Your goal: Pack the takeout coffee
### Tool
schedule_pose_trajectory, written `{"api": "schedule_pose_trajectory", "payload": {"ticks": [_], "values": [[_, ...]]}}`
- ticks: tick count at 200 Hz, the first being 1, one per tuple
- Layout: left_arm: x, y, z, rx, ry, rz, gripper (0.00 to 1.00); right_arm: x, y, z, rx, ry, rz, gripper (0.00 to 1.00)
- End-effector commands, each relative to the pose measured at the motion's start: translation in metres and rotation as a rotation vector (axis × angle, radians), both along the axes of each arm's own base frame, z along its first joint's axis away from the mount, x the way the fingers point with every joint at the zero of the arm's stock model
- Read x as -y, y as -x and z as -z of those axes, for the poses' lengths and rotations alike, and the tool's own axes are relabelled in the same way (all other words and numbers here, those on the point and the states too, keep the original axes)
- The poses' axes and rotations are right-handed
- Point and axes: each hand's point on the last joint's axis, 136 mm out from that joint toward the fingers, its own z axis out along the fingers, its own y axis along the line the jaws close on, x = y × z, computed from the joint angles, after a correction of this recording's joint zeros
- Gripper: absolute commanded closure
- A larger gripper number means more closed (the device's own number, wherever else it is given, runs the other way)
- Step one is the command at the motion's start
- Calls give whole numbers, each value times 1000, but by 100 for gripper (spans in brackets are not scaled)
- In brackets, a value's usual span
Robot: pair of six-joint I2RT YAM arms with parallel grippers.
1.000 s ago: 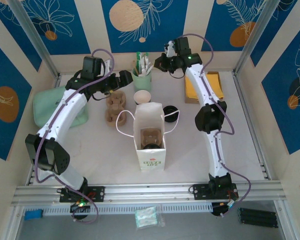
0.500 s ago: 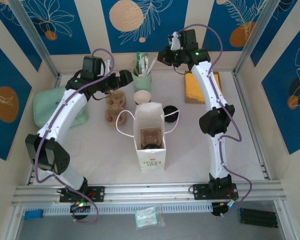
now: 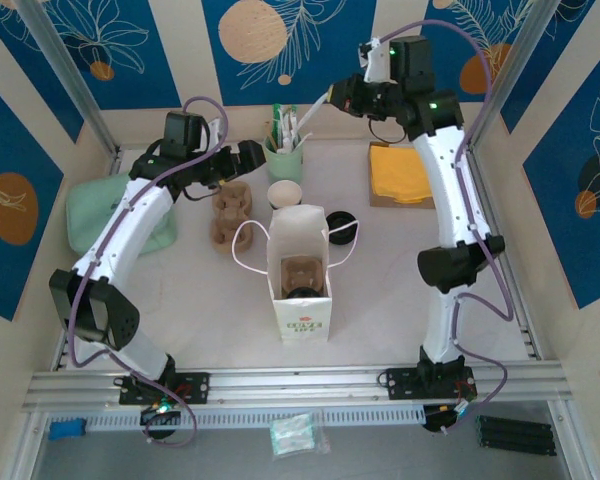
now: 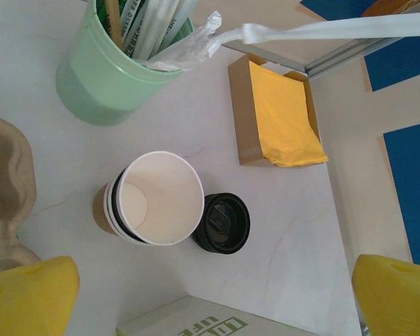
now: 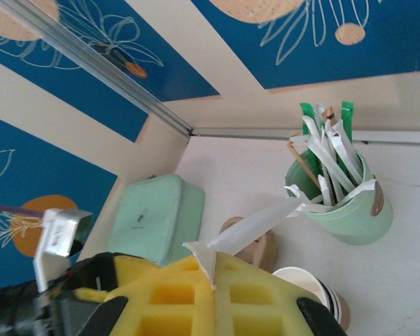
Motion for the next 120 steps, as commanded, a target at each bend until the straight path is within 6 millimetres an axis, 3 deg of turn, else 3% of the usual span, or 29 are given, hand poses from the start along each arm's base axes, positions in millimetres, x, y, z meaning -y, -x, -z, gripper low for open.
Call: {"api": "schedule_pose_trajectory", "payload": {"ticks": [1, 36, 70, 120], "values": [[-9, 11, -36, 79, 3, 4, 1, 6, 35, -28, 48, 6, -18, 100], [-13, 30, -49, 101, 12, 8, 1, 10, 90, -56, 88, 1, -55, 100], [-19, 57, -58, 109, 17, 9, 1, 11, 150, -69, 93, -13, -104, 100], [-17, 99, -63, 114, 37, 26, 0, 3, 225, -55, 21, 11, -200, 100]]}}
